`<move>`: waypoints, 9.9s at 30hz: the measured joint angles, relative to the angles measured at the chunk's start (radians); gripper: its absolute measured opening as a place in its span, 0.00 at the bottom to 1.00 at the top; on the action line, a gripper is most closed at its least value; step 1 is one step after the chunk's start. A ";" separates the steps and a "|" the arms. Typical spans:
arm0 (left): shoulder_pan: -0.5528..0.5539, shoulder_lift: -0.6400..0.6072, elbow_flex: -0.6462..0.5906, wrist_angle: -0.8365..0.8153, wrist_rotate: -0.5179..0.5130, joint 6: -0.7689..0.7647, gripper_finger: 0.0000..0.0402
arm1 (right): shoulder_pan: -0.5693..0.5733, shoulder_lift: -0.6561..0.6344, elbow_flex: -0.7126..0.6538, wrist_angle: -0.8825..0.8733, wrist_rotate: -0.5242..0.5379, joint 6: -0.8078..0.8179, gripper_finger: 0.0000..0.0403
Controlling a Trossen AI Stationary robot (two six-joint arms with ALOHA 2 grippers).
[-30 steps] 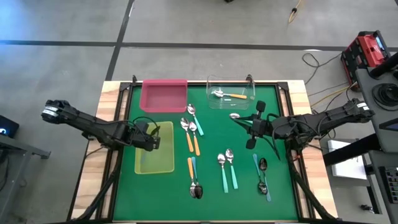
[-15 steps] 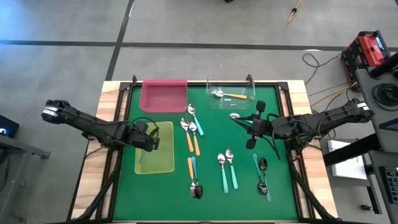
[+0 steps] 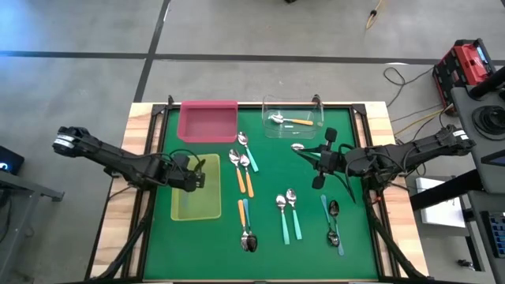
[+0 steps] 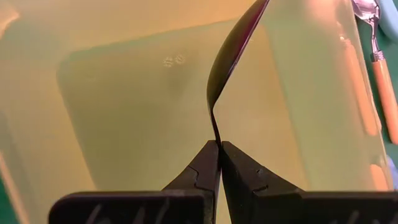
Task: Sort silverware by color (type)
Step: Put the blue spoon into the yellow bin, then put the light blue spoon into the red bin
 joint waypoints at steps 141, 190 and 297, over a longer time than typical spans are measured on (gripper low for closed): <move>0.078 0.217 0.263 -0.180 0.005 0.622 0.01 | 0.000 0.000 0.000 0.016 0.001 -0.012 0.11; 0.195 0.199 0.214 0.030 -0.002 1.692 0.00 | -0.006 0.168 0.080 0.184 0.050 -0.046 0.11; 0.396 -0.403 -0.003 0.902 0.046 2.146 0.00 | -0.117 0.701 0.798 -0.675 -0.076 0.943 0.11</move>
